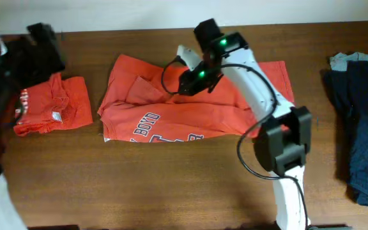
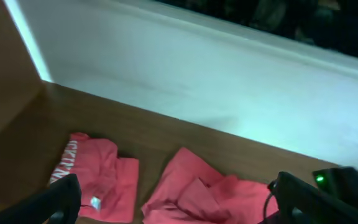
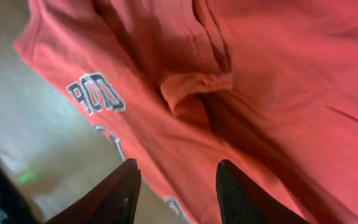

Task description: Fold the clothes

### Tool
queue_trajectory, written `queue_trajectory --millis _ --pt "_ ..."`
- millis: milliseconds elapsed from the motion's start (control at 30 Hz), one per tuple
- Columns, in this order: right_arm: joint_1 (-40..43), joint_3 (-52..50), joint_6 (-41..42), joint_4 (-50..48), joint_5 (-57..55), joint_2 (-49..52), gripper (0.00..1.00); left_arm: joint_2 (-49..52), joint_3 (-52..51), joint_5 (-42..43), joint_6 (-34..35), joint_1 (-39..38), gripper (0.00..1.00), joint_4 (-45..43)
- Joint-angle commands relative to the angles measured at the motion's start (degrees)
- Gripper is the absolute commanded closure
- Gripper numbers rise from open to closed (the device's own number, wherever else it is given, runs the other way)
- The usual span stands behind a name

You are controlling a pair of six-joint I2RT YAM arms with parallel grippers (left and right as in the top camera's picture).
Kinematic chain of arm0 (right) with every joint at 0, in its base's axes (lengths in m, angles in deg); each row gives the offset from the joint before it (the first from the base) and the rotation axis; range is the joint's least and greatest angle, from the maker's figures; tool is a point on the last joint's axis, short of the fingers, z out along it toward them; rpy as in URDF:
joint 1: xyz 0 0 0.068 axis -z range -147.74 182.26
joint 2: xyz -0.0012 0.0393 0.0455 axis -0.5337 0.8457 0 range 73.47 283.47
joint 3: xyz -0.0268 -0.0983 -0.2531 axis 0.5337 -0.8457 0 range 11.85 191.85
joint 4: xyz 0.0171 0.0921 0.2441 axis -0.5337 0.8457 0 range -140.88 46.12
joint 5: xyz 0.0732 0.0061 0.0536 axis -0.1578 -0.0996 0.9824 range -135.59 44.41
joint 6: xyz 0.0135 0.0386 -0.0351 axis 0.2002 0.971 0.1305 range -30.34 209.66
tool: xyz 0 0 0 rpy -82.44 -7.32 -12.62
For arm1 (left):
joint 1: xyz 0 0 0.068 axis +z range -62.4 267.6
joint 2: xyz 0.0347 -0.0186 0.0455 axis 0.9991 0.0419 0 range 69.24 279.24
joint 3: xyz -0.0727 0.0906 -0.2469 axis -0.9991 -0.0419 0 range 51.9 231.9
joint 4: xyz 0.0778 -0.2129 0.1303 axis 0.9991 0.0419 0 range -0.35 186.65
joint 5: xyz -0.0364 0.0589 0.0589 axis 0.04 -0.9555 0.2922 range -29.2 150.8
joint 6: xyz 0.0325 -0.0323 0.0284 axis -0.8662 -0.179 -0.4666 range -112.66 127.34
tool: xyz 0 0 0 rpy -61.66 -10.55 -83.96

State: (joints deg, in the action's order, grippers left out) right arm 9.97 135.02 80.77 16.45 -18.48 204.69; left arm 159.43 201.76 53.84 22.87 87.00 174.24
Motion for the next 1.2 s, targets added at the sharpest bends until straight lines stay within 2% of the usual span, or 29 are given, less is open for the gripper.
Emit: queue_trajectory --millis 0,200,467,833,900,1000,1167 --pt "-3.2 -0.1 1.5 -2.0 0.7 3.2 0.56 1.7 -0.7 -1.9 -0.2 0.4 0.01 0.3" --pt "-5.9 -0.1 3.9 -7.1 -0.2 7.1 0.55 1.7 -0.8 -2.1 -1.1 0.4 0.01 0.5" --pt "-6.6 -0.1 10.8 -10.4 -12.2 8.8 0.56 1.7 -0.8 -4.0 -1.9 0.4 0.01 1.1" --pt "-6.5 -0.2 12.9 -12.4 -16.6 8.8 0.51 1.7 -0.9 -4.0 -1.9 0.4 0.01 1.1" --pt "-6.6 -0.2 12.8 -11.2 -16.6 8.8 0.53 1.7 -1.0 -4.0 -1.9 0.4 0.01 1.1" --pt "-6.6 -0.2 12.8 -10.3 -15.5 8.9 0.64 1.7 -1.0 -4.0 -1.9 0.4 0.01 1.4" --pt "-6.8 -0.4 12.8 -10.3 -11.8 8.9 0.68 1.7 -1.0 -4.0 -1.9 0.4 0.01 1.9"
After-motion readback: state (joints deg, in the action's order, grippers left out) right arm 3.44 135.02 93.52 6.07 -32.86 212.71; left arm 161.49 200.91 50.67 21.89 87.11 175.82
